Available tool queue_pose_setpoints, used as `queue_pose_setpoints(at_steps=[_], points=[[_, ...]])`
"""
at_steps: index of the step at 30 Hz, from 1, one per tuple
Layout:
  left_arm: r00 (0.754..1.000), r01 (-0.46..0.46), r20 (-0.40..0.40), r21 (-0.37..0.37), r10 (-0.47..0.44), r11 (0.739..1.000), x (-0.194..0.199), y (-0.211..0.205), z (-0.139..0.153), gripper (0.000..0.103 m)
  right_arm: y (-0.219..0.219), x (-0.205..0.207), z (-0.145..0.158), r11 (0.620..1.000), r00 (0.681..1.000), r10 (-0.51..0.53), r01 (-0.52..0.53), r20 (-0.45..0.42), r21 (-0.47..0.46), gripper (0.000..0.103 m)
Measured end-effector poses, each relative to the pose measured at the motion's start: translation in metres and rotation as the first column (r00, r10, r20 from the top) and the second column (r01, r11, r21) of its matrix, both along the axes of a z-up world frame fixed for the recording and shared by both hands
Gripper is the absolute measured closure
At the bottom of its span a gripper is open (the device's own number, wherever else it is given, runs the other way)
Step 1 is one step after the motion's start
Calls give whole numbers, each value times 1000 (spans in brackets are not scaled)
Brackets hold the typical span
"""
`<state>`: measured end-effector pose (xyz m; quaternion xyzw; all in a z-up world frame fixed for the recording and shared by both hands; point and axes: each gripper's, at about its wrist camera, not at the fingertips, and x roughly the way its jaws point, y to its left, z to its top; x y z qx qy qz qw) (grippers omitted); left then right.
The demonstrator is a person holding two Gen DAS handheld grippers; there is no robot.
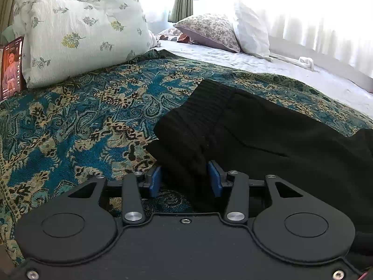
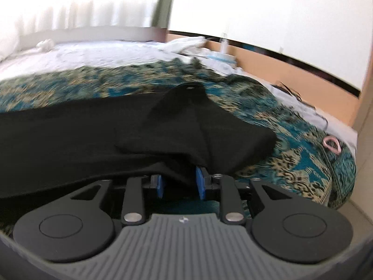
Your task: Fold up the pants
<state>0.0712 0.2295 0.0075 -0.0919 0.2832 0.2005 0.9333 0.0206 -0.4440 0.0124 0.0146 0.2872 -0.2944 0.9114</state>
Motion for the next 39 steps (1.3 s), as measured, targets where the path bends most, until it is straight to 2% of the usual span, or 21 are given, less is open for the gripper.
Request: queue_pose_setpoints(at_steps=[9, 12, 17, 18, 19, 21, 24, 27, 31, 36, 39], points=[[1000, 0, 0, 10, 0, 1000, 0, -1, -1, 59, -63, 1, 4, 996, 996, -86, 86, -9, 17, 59], [1000, -1, -2, 15, 1, 1000, 0, -2, -1, 59, -82, -1, 7, 996, 998, -62, 61, 12, 62, 59], [1000, -2, -1, 19, 2, 1000, 0, -2, 0, 58, -87, 6, 13, 999, 999, -38, 38, -19, 10, 56], [1000, -2, -1, 19, 2, 1000, 0, -2, 0, 58, -87, 7, 14, 999, 999, -37, 37, -20, -4, 40], [1000, -3, -1, 17, 3, 1000, 0, -2, 0, 58, -86, 7, 14, 998, 998, -58, 57, -24, -33, 18], [1000, -3, 1, 15, 3, 1000, 0, -2, 0, 58, -95, 3, 16, 994, 994, -105, 104, -33, -34, 6], [1000, -6, 3, 17, 6, 1000, -1, -2, -1, 57, -119, -19, 17, 982, 988, -155, 153, 14, 115, 6], [1000, -9, 4, 17, 9, 1000, -1, -2, -1, 56, -143, -49, 15, 940, 967, -231, 193, 107, 280, 6], [1000, -8, 3, 21, 8, 1000, -1, -2, -1, 56, -159, -81, 18, 875, 918, -307, 168, 251, 454, 6], [1000, -9, 4, 21, 8, 1000, -1, -2, -1, 56, -163, -98, 13, 774, 851, -359, 42, 384, 632, 6], [1000, -9, 4, 21, 9, 1000, -1, -2, -1, 56, -156, -89, 7, 735, 862, -326, -26, 387, 677, 10]])
